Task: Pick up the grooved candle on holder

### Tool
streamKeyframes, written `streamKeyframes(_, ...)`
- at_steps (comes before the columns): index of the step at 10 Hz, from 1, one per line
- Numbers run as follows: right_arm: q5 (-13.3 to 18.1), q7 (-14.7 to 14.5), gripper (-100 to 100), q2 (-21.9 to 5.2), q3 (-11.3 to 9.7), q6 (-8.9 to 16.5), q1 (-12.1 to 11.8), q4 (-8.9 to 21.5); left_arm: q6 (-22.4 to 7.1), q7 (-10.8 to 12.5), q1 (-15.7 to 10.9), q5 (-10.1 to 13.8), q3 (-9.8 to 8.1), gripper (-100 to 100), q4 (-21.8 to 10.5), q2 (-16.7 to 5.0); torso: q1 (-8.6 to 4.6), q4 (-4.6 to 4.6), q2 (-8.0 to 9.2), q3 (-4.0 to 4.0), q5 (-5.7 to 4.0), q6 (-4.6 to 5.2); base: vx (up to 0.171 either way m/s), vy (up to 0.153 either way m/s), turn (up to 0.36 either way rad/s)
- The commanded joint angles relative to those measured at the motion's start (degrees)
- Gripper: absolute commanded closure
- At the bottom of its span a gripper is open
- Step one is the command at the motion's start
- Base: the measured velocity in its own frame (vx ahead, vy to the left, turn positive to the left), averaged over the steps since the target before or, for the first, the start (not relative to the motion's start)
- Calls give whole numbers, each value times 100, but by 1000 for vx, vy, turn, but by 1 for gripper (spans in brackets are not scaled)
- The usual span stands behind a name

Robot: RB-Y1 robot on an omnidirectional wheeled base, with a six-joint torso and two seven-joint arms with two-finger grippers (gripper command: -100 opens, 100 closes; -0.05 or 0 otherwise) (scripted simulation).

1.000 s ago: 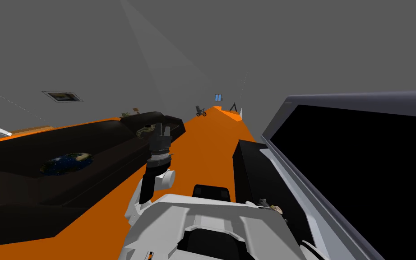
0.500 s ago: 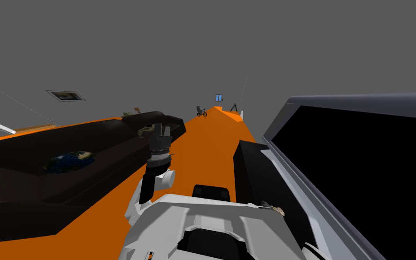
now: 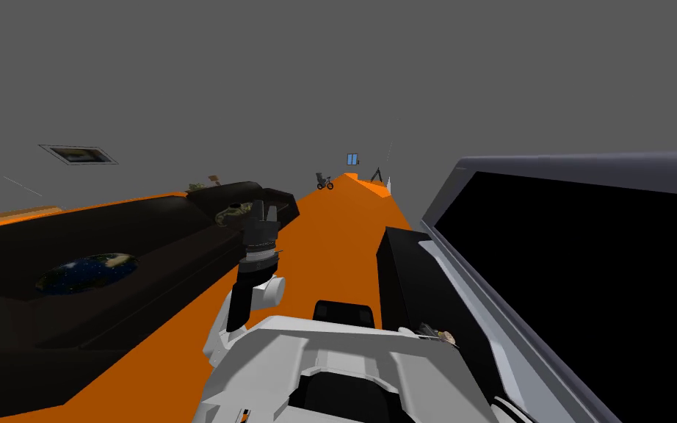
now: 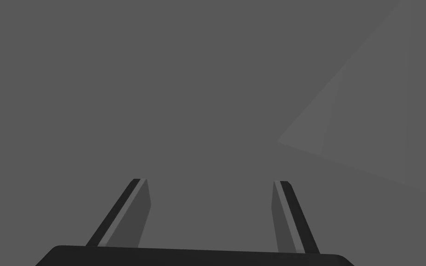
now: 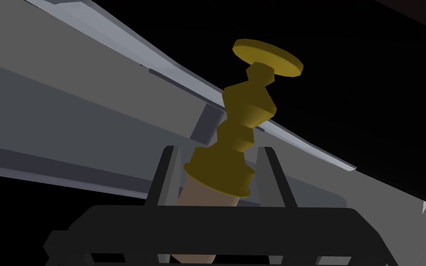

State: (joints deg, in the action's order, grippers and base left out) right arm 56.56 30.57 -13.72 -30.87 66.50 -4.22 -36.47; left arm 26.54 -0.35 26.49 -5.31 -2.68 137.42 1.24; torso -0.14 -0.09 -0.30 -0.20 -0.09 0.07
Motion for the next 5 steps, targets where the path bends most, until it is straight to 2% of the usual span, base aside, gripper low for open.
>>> streamKeyframes(1,64,-228,100,202,-99,191,161,-37,0,0,0,0,0,0,0,0,0,0,0,0,0,0,-32,-58,-223)
streamKeyframes(3,109,-443,100,351,-178,381,221,-193,0,0,0,0,0,0,0,0,-5,2,7,4,-1,1,-24,-53,-165)
streamKeyframes(4,59,-435,100,236,-124,300,166,-256,0,0,0,0,0,0,0,0,-3,3,5,4,-1,-1,-6,-17,-22)
streamKeyframes(5,61,-465,0,242,-129,319,169,-266,0,0,-1,0,1,0,0,0,4,2,2,2,1,-2,0,0,0)
